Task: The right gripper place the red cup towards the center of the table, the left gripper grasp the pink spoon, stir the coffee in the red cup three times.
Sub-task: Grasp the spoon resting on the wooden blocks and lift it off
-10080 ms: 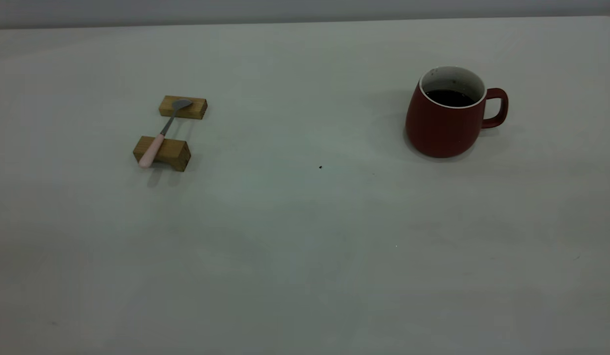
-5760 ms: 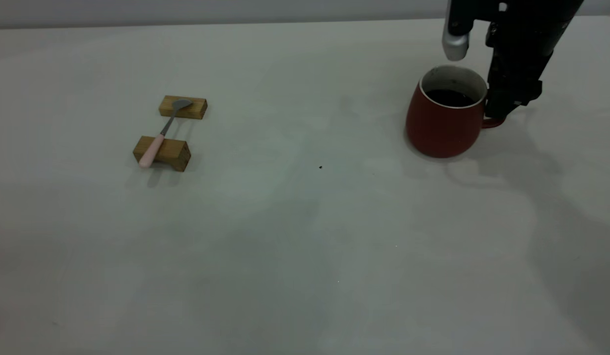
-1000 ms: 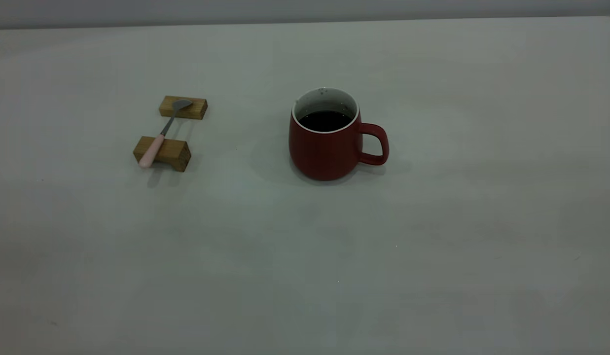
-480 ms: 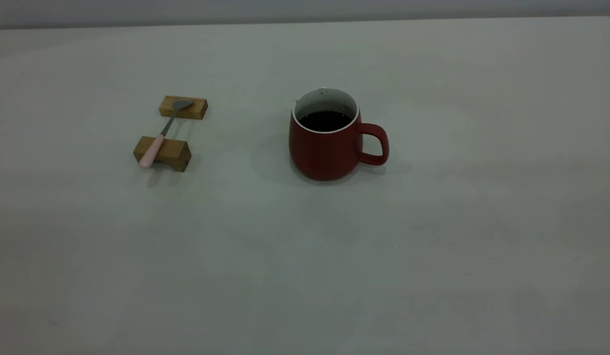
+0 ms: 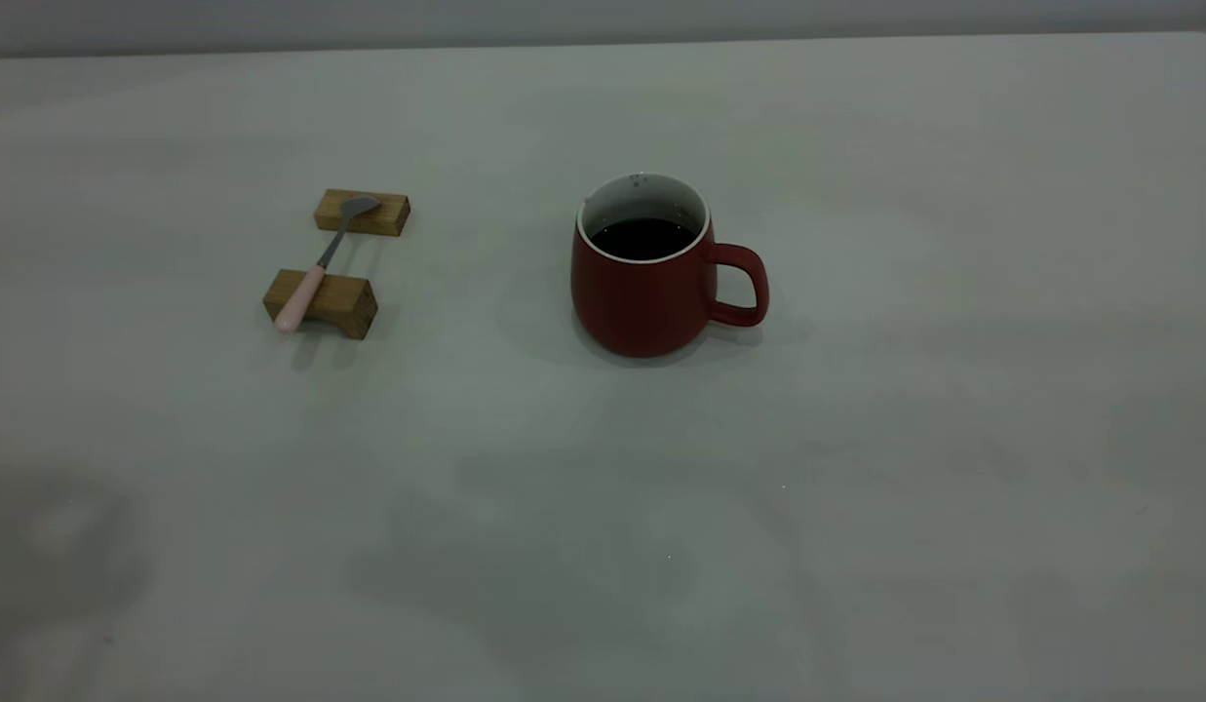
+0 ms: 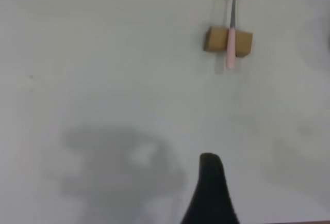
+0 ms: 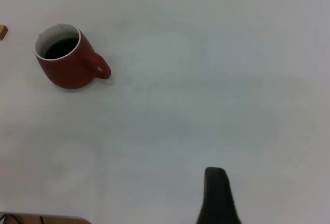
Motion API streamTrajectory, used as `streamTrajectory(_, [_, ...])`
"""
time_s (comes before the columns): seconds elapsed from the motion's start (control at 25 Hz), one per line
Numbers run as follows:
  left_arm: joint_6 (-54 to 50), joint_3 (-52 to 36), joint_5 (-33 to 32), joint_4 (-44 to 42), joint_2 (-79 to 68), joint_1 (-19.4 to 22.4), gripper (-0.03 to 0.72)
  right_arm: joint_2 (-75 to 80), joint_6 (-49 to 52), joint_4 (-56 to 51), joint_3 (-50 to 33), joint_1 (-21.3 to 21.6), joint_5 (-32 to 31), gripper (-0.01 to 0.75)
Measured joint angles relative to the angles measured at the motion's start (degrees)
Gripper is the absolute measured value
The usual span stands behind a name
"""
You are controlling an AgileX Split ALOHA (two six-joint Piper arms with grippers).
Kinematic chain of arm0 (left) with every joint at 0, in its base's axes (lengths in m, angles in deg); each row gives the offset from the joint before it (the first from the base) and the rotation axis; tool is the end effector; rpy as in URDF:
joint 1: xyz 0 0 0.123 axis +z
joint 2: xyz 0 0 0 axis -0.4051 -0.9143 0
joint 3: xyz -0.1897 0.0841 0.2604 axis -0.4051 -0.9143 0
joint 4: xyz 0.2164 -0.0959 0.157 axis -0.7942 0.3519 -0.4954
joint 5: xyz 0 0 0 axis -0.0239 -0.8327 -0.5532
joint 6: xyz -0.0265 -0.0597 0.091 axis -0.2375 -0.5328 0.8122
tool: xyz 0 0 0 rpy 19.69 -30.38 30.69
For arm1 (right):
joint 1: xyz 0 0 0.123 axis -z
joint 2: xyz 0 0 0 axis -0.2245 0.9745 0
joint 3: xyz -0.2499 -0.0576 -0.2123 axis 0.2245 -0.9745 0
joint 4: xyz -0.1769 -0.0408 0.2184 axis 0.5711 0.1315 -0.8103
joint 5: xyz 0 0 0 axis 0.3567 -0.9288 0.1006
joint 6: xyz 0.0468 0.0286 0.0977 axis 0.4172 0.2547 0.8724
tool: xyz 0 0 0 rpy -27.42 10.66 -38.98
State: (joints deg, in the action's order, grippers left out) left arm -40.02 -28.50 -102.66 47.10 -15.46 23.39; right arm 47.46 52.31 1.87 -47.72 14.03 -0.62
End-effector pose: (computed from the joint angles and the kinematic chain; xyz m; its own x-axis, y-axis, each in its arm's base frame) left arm 0.2199 -0.0106 0.2920 -0.7721 -0.0713 -0.6315 -0.0020 0.9940 -0.1097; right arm -0.0035 0.0142 0.2674 -0.5577 0.0074 -0.8300 -0.0880 0.9938 0.0681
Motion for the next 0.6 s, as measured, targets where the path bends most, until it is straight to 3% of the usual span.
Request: streamTrajectory(0.6, [1.02, 8.36, 16.67, 3.16, -42.63, -8.59, 0.666, 0.0, 0.0, -0.07, 0.0, 0.0, 0.0, 0.592])
